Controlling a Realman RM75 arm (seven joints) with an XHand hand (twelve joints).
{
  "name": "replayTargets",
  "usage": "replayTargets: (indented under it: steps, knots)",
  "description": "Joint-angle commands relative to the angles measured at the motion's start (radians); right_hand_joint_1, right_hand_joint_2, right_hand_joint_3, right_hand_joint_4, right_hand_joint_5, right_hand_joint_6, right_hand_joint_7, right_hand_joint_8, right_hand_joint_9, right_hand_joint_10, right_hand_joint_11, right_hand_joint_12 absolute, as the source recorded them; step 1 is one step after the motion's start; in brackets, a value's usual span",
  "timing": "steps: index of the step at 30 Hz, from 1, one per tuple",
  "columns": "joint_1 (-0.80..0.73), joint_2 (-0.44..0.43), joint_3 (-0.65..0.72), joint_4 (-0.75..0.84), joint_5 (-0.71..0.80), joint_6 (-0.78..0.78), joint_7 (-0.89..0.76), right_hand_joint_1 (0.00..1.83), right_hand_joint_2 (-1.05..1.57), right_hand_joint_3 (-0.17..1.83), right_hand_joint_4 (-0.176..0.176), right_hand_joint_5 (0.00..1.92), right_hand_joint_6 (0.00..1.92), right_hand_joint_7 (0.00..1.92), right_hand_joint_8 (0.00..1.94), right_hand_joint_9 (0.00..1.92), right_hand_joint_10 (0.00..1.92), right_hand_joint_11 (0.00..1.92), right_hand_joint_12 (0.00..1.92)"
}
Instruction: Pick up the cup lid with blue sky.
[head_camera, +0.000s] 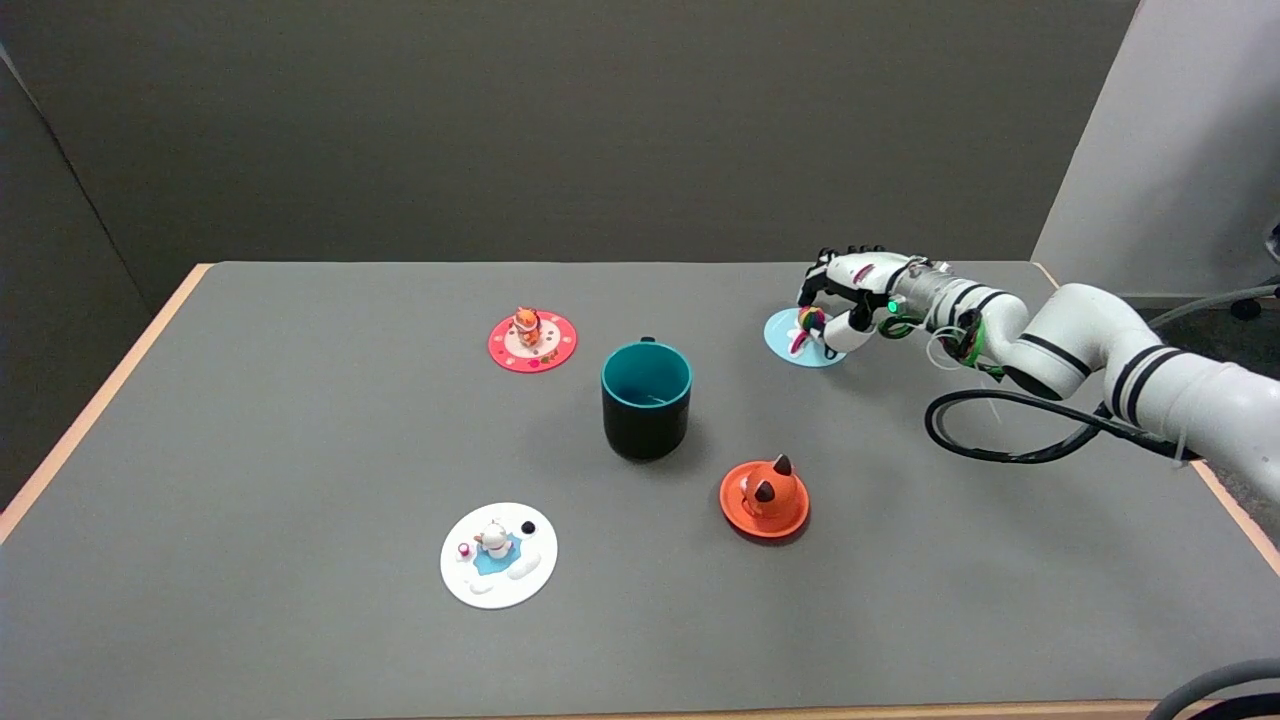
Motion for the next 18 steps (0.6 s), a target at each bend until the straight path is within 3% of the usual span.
replayTargets:
  steps: [1, 2, 11, 12, 13, 18]
  knots:
    - [-0.003, -0.008, 0.004, 0.002, 0.001, -0.006, -0.016, 0.9, 1.22, 0.32, -0.07, 0.48, 1.45, 0.05, 0.72, 0.17, 0.88, 0.4, 0.39]
    - [-0.003, -0.008, 0.004, 0.002, 0.002, -0.006, -0.016, 0.89, 1.28, 0.23, -0.077, 0.49, 1.71, 0.05, 0.72, 0.17, 0.9, 0.39, 0.43]
    - [0.0, -0.006, 0.004, 0.002, 0.002, -0.006, -0.016, 0.87, 1.28, 0.27, -0.061, 0.49, 1.73, 0.08, 0.86, 0.19, 1.01, 0.39, 0.64]
    - [0.001, -0.006, 0.004, 0.002, 0.002, -0.007, -0.016, 0.86, 1.28, 0.26, -0.052, 0.49, 1.72, 0.09, 0.87, 0.18, 1.04, 0.39, 0.64]
    - [0.003, -0.006, 0.004, 0.003, 0.002, -0.007, -0.016, 0.85, 1.29, 0.23, -0.011, 0.5, 1.7, 0.07, 0.93, 0.15, 1.12, 0.4, 0.63]
    - [0.004, -0.005, 0.005, 0.002, 0.002, -0.007, -0.016, 0.84, 1.29, 0.23, -0.003, 0.5, 1.7, 0.09, 0.97, 0.14, 1.15, 0.39, 0.67]
